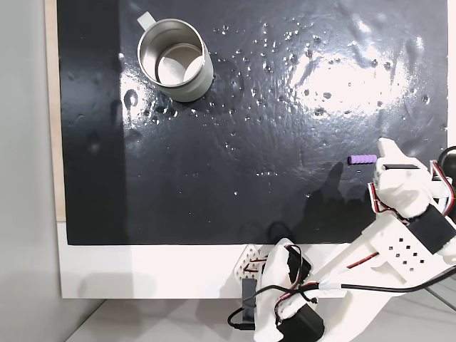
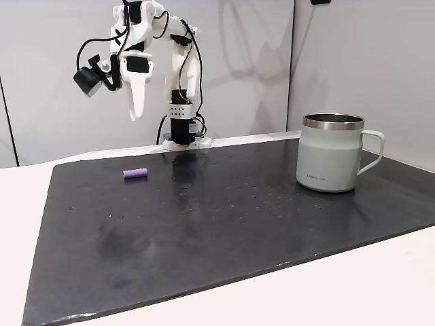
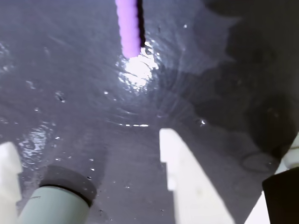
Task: Grasp a pengrip and put it in the cup.
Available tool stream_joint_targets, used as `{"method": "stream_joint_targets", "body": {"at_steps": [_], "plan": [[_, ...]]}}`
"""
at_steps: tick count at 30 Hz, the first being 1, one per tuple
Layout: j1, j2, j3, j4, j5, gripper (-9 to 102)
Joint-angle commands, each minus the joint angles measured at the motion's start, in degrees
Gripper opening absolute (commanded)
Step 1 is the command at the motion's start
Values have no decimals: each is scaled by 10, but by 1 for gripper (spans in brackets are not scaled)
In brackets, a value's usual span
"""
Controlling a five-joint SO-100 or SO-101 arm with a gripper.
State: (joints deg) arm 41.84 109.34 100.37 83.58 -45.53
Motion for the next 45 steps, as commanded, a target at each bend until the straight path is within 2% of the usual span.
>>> {"method": "stream_joint_targets", "body": {"at_steps": [1,14,20,34,45], "plan": [[-14,-10,-1,-10,4,29],[-19,-77,25,-39,-17,29],[5,-96,79,-121,-62,29],[26,-172,67,-233,-79,29],[-3,-225,68,-271,-60,28]]}}
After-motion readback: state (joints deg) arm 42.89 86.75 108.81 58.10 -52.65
